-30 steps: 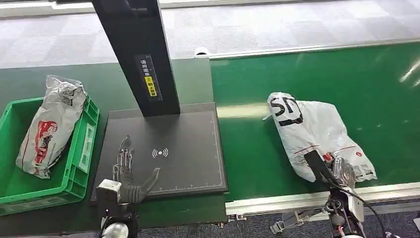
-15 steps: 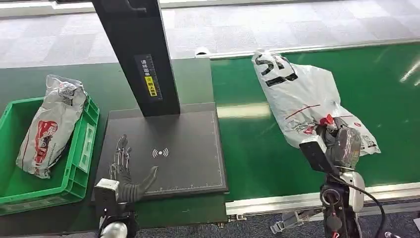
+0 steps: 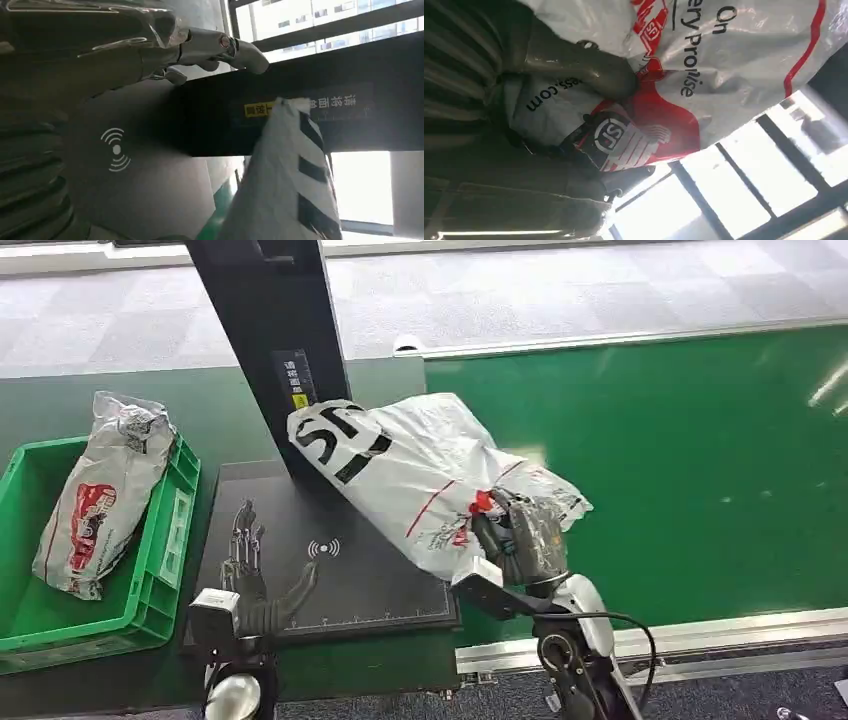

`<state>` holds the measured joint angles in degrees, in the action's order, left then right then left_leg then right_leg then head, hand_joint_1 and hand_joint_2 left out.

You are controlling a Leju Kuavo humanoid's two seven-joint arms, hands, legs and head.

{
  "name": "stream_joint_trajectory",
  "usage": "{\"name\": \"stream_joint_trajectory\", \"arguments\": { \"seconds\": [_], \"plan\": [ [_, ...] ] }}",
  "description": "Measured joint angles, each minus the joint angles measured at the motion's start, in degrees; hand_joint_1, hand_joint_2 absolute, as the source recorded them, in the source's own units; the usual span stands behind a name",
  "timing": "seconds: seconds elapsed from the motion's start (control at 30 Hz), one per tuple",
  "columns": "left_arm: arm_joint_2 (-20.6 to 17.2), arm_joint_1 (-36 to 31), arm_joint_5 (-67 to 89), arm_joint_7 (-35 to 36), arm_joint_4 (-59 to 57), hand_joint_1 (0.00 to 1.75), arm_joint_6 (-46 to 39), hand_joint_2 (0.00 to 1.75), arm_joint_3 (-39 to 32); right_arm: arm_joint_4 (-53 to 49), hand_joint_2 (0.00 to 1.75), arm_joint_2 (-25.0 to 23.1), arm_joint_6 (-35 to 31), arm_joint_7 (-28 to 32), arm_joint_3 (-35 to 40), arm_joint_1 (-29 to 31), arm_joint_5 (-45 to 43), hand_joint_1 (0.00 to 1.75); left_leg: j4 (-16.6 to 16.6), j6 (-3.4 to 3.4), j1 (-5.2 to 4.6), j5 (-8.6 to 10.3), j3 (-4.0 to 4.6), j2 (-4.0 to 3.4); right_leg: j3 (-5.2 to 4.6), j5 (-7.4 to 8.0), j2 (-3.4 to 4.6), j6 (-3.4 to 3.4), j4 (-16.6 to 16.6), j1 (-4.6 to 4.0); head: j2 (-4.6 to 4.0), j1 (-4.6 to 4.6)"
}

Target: Moved the parcel from conveyor to table for the left to box.

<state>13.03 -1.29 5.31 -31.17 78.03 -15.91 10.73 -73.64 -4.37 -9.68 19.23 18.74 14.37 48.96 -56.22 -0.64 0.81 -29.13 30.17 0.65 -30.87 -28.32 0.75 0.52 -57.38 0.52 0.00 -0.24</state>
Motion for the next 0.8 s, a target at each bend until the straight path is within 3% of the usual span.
{"name": "stream_joint_trajectory", "arguments": {
  "seconds": [0.63, 0.67, 0.8],
  "plan": [
    [-0.17, -2.15, -1.66, 0.31, -2.91, 0.00, -1.91, 1.75, 0.13, 15.53, 1.75, -5.65, 3.02, 1.11, 15.82, 2.64, -5.25, 1.71, 0.01, -0.01, 0.07, 0.00, 0.01, 0.00, -0.03, -0.01, 0.00, -0.01, 0.00, -0.05, 0.00, 0.00],
    [-0.20, -2.27, -1.73, 0.39, -3.06, 0.00, -1.91, 1.75, 0.13, 16.98, 1.75, -5.82, 3.02, 1.11, 16.42, 3.10, -5.75, 0.00, 0.01, -0.01, 0.07, 0.00, 0.02, 0.00, -0.02, -0.01, 0.00, -0.01, 0.00, -0.05, 0.00, 0.00],
    [-0.31, -2.36, -1.73, 0.44, -3.46, 0.00, -1.86, 1.75, 0.11, 20.86, 1.75, -6.39, 2.80, 0.59, 17.78, 4.21, -6.84, 0.00, 0.00, -0.01, 0.05, 0.00, 0.02, 0.00, -0.02, -0.01, 0.00, -0.01, 0.00, -0.03, 0.00, 0.02]
  ]
}}
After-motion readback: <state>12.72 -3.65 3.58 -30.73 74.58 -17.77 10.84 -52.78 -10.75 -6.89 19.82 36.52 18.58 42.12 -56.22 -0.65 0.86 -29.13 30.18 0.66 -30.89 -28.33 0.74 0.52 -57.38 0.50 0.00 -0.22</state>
